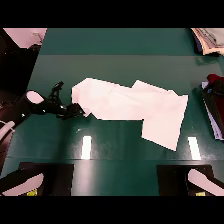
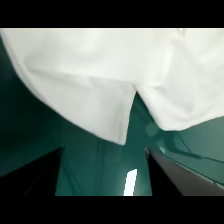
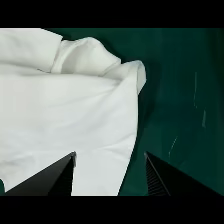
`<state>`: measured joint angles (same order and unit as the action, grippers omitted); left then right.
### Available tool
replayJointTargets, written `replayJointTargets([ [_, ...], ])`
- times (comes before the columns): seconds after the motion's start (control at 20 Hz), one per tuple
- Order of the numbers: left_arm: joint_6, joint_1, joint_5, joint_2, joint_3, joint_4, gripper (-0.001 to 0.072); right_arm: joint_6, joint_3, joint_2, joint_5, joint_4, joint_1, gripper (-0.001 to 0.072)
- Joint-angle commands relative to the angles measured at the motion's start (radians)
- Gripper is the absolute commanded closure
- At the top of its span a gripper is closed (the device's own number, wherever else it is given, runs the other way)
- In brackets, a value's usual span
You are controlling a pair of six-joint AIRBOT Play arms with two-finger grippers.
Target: Fold the shirts.
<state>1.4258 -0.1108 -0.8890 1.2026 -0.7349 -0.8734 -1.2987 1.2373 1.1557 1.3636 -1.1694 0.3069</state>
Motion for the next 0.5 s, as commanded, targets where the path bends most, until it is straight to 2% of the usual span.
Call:
replayJointTargets([
  [0.0,0.089,-0.085,0.167,-0.012,0.041,0.021,0.0088,-0.002,0.001,-0.008,0.010,0.000,0.005,0.0206],
  [0.3,0.116,-0.087,0.198,-0.007,0.044,0.029,0.0089,-0.002,0.001,-0.008,0.013,0.001,0.004,0.0206],
  [0.35,0.116,-0.087,0.196,-0.007,0.044,0.034,0.0142,-0.002,0.001,-0.008,0.017,0.001,0.005,0.0207],
  [0.4,0.114,-0.087,0.194,-0.007,0.044,0.037,0.0283,-0.002,0.001,-0.008,0.018,0.001,0.004,0.0206],
  [0.45,0.112,-0.087,0.194,-0.007,0.044,0.037,0.0337,-0.002,0.001,-0.008,0.019,0.001,0.005,0.0207],
])
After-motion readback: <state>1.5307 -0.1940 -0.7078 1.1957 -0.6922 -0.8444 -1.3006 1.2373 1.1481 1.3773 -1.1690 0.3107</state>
